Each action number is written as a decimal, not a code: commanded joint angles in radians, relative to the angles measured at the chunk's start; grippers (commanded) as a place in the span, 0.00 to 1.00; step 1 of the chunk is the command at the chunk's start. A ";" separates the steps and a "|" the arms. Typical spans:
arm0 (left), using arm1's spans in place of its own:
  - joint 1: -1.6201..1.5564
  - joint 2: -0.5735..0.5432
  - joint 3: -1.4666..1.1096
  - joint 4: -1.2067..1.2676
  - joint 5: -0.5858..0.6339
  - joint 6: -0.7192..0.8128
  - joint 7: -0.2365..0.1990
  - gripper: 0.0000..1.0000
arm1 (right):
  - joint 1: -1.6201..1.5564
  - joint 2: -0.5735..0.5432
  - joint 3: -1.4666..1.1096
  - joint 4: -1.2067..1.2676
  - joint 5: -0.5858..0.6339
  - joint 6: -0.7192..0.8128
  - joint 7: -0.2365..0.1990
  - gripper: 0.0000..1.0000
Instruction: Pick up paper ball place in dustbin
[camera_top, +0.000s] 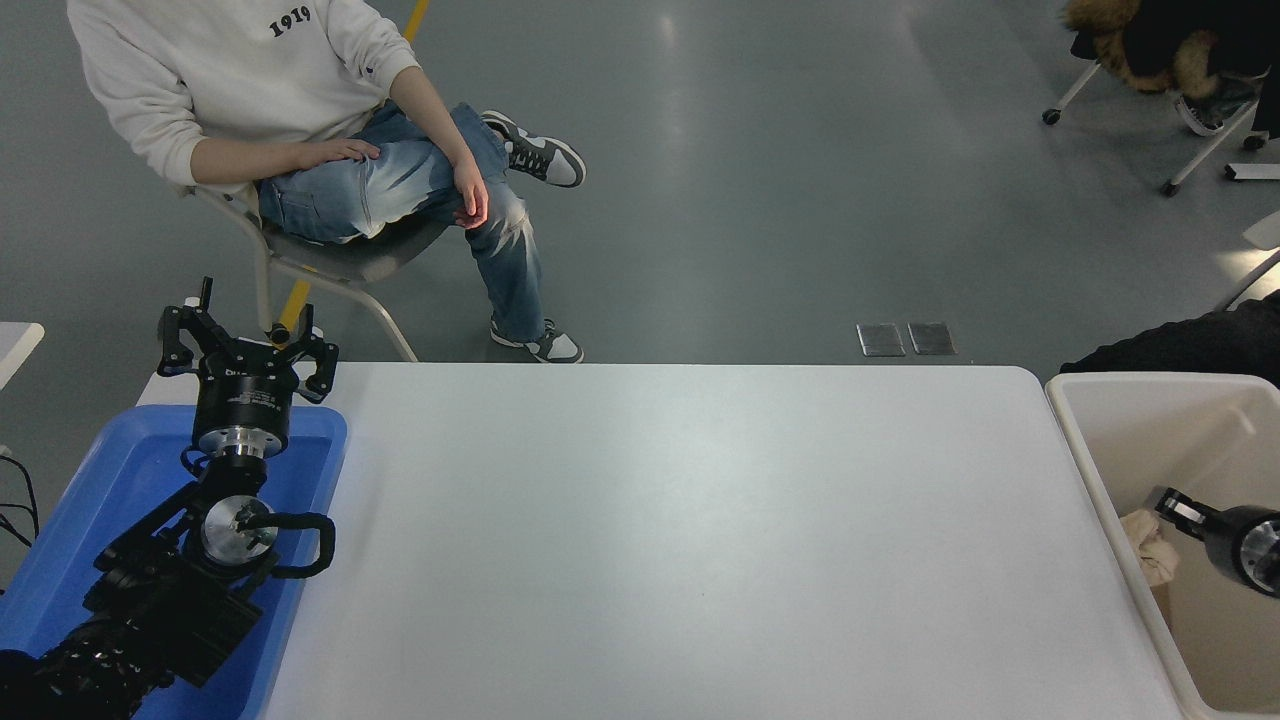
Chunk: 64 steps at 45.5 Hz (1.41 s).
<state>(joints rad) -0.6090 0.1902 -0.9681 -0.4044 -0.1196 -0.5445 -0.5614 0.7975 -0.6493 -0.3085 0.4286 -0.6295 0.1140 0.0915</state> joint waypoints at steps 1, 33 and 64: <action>0.000 0.000 0.002 -0.001 0.001 0.000 0.000 0.99 | 0.256 -0.156 -0.121 0.194 -0.116 0.121 0.001 1.00; 0.002 0.000 0.000 -0.001 0.000 0.000 0.000 0.99 | 1.213 0.189 -0.715 0.866 0.223 0.656 -0.010 1.00; 0.002 0.000 0.000 0.001 -0.002 0.000 0.000 0.99 | 1.362 0.444 -1.023 0.924 0.465 0.671 -0.027 1.00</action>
<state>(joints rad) -0.6075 0.1902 -0.9679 -0.4036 -0.1211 -0.5443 -0.5614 2.1306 -0.2171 -1.1747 1.3577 -0.1809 0.7777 0.0657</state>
